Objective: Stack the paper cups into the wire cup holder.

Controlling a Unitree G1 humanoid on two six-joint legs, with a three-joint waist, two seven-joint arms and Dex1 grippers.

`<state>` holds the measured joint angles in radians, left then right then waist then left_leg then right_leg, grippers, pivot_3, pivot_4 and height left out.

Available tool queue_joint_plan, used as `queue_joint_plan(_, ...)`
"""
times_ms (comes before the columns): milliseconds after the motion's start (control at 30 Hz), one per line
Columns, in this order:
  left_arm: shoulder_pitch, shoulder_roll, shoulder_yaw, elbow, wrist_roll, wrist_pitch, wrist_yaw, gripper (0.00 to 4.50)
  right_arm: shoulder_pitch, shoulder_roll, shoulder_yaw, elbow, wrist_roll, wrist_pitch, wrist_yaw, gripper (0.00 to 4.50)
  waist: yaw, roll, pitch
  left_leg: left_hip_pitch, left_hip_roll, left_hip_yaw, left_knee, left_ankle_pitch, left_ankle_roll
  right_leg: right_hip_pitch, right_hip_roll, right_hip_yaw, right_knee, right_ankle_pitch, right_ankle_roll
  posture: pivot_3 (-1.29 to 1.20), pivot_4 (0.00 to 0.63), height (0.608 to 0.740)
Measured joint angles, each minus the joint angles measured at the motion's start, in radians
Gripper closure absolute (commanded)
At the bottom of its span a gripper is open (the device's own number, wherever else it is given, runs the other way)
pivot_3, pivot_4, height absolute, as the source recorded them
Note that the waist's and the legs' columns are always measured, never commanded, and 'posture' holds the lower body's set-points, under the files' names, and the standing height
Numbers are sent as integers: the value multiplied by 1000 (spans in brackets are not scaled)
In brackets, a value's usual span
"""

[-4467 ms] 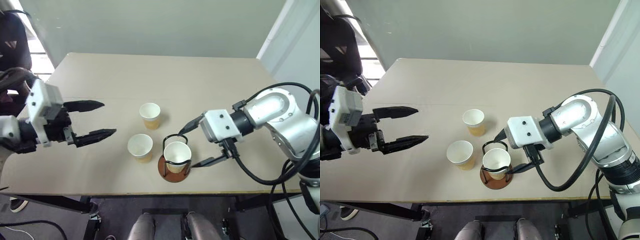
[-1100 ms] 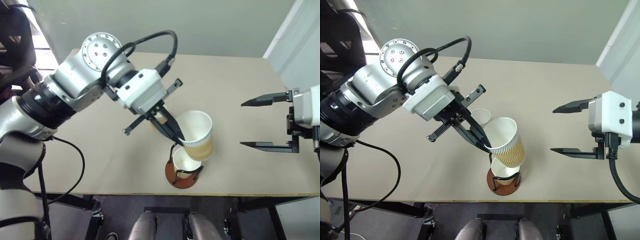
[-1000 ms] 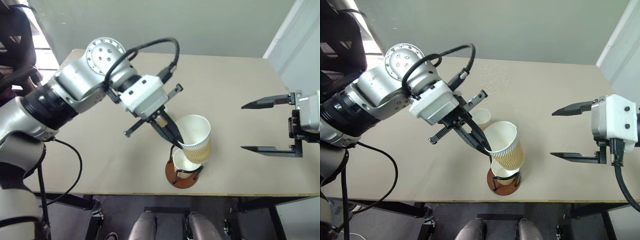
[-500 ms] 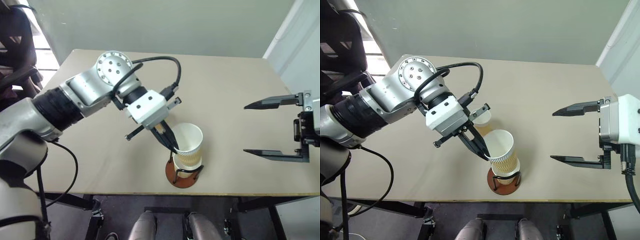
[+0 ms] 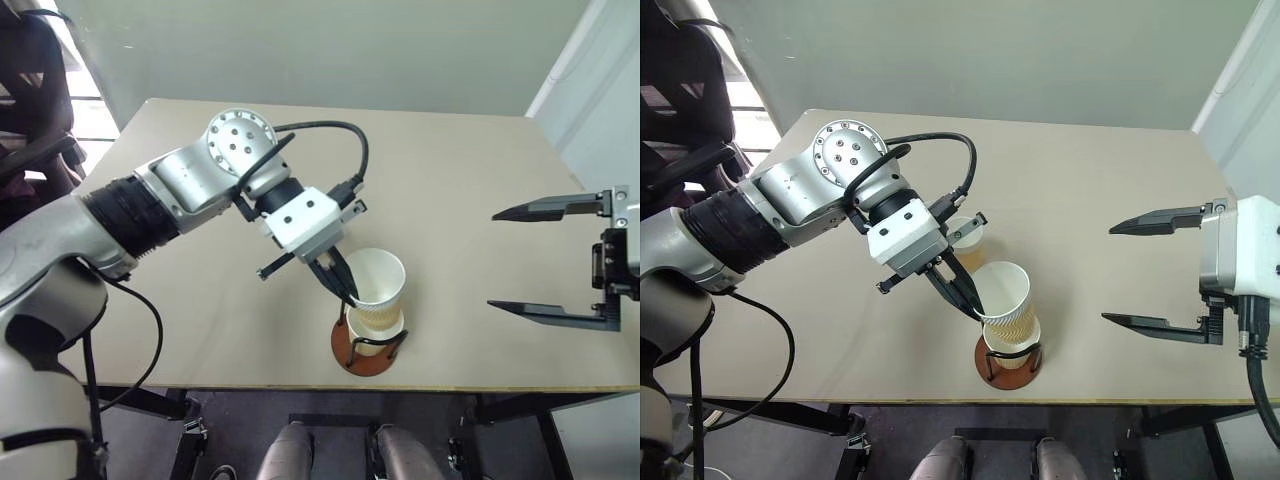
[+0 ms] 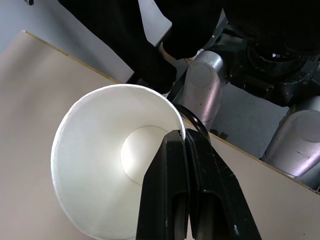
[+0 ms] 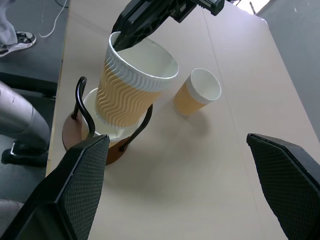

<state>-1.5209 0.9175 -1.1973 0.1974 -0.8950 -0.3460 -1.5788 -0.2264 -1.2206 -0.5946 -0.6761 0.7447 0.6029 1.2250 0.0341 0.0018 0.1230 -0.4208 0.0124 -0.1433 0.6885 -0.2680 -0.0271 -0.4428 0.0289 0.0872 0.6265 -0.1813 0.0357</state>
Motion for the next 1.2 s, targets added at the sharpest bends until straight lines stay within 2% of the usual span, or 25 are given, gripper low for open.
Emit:
queue_joint_plan(200,0,6,-13,-23,-12,7,0,4493,0,-1,0,0,0,0,-10,0,0,0,0,0,0,0,1,0,0,0,0,0,0,0,0,0,150,740)
queue_joint_plan(300,0,5,-22,-27,-11,7,0,3889,0,-1,0,0,0,0,-18,0,0,0,0,0,0,0,1,0,0,0,0,0,0,0,0,0,150,740)
queue_joint_plan(633,0,-16,-21,-2,19,3,0,287,0,-1,3,1,0,-7,-27,0,1,0,0,-1,0,0,4,-1,2,1,0,0,0,0,1,0,150,740)
queue_joint_plan(667,2,-23,-17,10,23,3,-1,31,-1,-1,4,2,0,-8,-27,0,1,0,0,-1,0,0,5,-2,3,1,0,0,0,0,1,0,150,740)
queue_joint_plan(833,7,-93,118,169,59,36,-3,31,-7,-1,25,12,-3,-26,-26,0,1,0,0,-3,0,0,10,-3,4,1,0,0,0,1,2,0,150,740)
queue_joint_plan(967,8,-151,290,544,271,36,-3,31,-23,-1,47,37,-8,-54,-26,0,-4,2,1,-2,0,0,10,-4,7,1,0,2,0,2,2,0,150,740)
queue_joint_plan(1133,76,-156,406,769,440,30,-3,31,-55,-1,108,80,-25,-95,-20,0,-5,3,0,-2,-1,1,10,-5,8,1,0,2,0,2,5,0,150,740)
queue_joint_plan(1200,104,-194,450,844,481,45,-4,31,-80,-1,140,97,-33,-113,-18,0,1,3,0,-4,-1,1,11,-4,8,0,0,1,0,3,6,0,150,740)
